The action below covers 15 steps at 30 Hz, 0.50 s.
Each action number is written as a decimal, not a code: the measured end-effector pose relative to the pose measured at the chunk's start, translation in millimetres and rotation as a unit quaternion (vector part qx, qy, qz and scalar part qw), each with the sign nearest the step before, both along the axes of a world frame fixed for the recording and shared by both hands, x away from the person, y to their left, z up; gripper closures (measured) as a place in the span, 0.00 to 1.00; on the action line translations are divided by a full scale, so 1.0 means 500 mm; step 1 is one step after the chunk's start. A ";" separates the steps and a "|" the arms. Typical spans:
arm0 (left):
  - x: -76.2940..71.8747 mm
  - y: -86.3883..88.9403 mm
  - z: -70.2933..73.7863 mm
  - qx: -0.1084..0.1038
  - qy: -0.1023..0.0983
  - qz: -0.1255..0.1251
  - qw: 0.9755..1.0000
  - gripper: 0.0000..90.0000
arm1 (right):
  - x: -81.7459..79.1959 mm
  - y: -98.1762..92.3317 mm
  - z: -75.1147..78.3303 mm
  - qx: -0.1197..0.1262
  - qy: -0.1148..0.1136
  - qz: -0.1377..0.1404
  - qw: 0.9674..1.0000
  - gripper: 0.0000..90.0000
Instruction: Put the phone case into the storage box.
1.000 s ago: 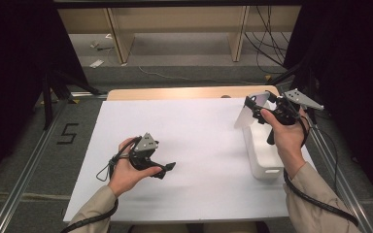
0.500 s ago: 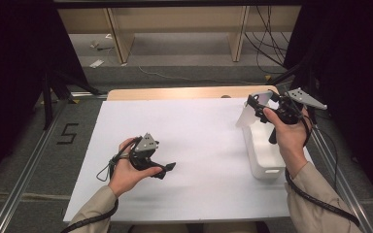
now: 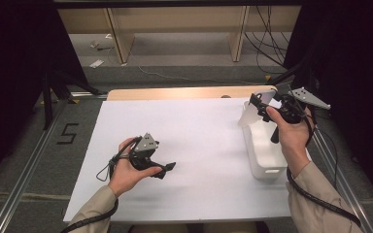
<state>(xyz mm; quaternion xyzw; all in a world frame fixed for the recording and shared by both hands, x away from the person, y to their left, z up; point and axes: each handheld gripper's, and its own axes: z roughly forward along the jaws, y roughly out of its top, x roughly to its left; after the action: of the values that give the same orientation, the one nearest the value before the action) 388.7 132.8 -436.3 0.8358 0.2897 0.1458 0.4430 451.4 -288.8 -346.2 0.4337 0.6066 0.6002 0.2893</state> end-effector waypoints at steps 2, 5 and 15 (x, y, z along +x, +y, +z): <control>0.000 0.000 0.000 0.000 0.000 0.000 1.000 0.03 | 0.000 -0.002 0.000 0.000 0.000 -0.002 1.000 0.20; 0.000 0.000 0.000 0.000 -0.001 0.001 1.000 0.03 | 0.001 -0.005 0.001 0.000 0.000 -0.005 1.000 0.20; 0.000 0.000 0.001 0.000 -0.001 0.002 1.000 0.03 | 0.003 -0.011 0.000 0.002 0.002 -0.007 1.000 0.20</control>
<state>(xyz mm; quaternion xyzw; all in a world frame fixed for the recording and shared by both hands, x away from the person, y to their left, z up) 388.9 132.7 -435.9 0.8351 0.2910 0.1481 0.4428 452.7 -294.1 -346.4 0.4397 0.6030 0.5985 0.2914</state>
